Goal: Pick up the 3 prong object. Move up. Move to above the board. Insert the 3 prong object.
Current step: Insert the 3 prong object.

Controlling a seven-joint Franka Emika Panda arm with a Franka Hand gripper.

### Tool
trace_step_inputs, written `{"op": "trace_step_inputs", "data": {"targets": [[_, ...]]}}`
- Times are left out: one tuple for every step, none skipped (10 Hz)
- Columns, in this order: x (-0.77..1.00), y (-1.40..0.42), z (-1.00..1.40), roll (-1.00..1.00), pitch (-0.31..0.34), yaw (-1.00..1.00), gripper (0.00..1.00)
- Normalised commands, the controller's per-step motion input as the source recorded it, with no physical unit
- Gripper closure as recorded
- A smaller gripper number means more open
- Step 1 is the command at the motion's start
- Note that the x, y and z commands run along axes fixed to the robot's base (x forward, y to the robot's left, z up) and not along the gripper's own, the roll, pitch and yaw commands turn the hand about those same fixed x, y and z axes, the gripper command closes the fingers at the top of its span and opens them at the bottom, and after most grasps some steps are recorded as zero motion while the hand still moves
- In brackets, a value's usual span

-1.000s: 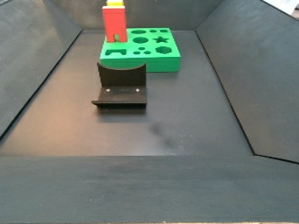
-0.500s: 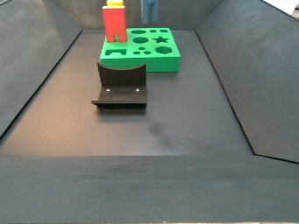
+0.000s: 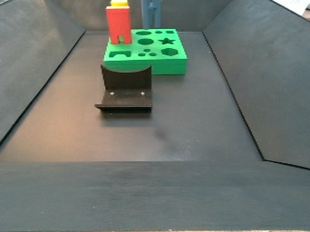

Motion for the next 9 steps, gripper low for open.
{"op": "trace_step_inputs", "data": {"targets": [[0.31,0.28,-0.17,0.00,0.050,-0.71,1.00],[0.23,0.25,-0.25,0.04,0.060,-0.75,1.00],[0.22,0.25,-0.26,0.05,0.069,-0.75,1.00],[0.16,0.22,-0.26,0.05,0.063,-0.79,1.00],[0.16,0.23,-0.28,0.05,0.076,-0.77,1.00],[0.01,0.33,-0.21,0.04,0.066,-0.65,1.00],[0.04,0.10,-0.03,0.00,0.011,-0.22,1.00],[0.00,0.02,0.00,0.00,0.000,0.00,1.00],[0.00,0.00,-0.40,0.05,-0.019,0.00,1.00]]}}
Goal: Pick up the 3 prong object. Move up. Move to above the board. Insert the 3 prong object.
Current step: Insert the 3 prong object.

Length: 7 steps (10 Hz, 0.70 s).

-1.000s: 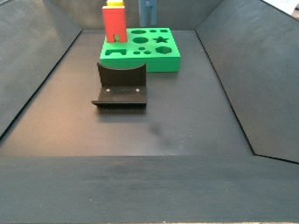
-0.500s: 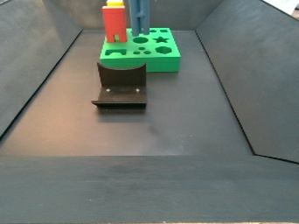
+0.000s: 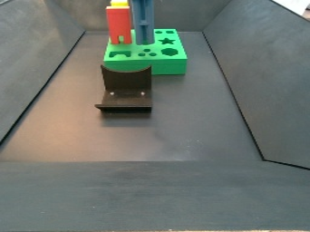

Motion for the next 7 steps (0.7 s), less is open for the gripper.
{"op": "trace_step_inputs", "data": {"targets": [[-0.01,0.00,-0.49,0.06,-0.031,0.00,1.00],[0.00,0.00,-0.20,0.01,0.000,0.00,1.00],[0.00,0.00,-0.02,0.00,0.000,0.02,1.00],[0.00,0.00,-0.03,0.00,0.000,0.01,1.00],[0.00,0.04,-0.09,0.00,0.000,0.01,1.00],[0.00,0.06,-0.07,0.00,0.000,0.01,1.00],[-0.01,0.02,-0.08,0.00,0.000,0.00,1.00]]}}
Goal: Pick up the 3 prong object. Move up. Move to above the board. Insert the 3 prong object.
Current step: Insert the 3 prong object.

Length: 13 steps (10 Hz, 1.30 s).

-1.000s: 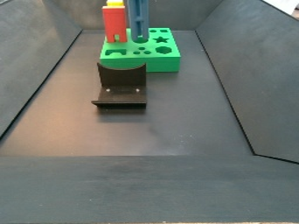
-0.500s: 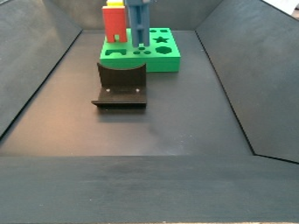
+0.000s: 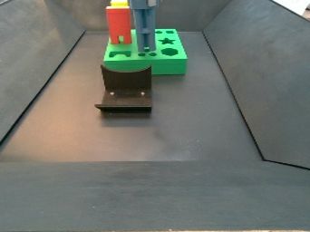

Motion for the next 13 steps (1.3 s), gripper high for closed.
{"op": "trace_step_inputs", "data": {"targets": [[0.00,0.00,-0.08,0.00,-0.001,0.00,1.00],[0.00,0.00,-0.17,0.00,-0.030,0.00,1.00],[0.00,0.00,-0.21,0.00,-0.040,0.00,1.00],[0.00,0.00,-0.18,0.00,-0.039,0.00,1.00],[0.00,0.00,-0.19,0.00,-0.030,0.00,1.00],[0.00,0.00,-0.19,0.00,-0.023,0.00,1.00],[0.00,0.02,-0.20,0.00,-0.003,0.00,1.00],[0.00,0.02,-0.24,0.01,0.000,0.00,1.00],[0.02,0.08,-0.24,0.00,0.000,0.00,1.00],[0.06,0.10,-0.19,0.00,0.000,0.00,1.00],[0.10,0.13,-0.17,0.00,0.000,-0.04,1.00],[0.00,0.04,-0.19,0.00,-0.019,-0.13,1.00],[0.00,0.00,-0.18,0.00,0.000,-0.01,1.00]]}}
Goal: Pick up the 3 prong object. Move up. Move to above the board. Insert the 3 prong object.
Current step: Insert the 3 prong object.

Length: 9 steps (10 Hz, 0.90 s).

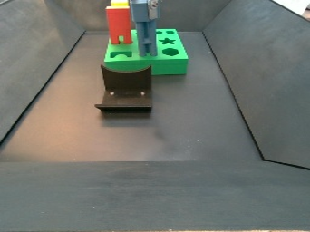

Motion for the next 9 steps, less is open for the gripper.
{"op": "trace_step_inputs", "data": {"targets": [[0.00,0.00,-0.26,0.04,0.000,0.00,1.00],[0.17,-0.11,-0.62,0.34,0.059,-0.01,1.00],[0.21,-0.09,-0.77,0.29,0.000,-0.03,1.00],[0.31,-0.08,-0.93,0.22,0.000,-0.09,1.00],[0.46,-0.03,-1.00,0.14,0.000,-0.15,1.00],[0.47,0.00,-1.00,0.14,0.000,-0.13,1.00],[0.46,0.00,-0.99,0.17,0.000,-0.12,1.00],[0.04,0.00,0.00,0.00,0.076,-0.15,1.00],[0.00,0.00,0.00,0.00,0.000,0.00,1.00]]}}
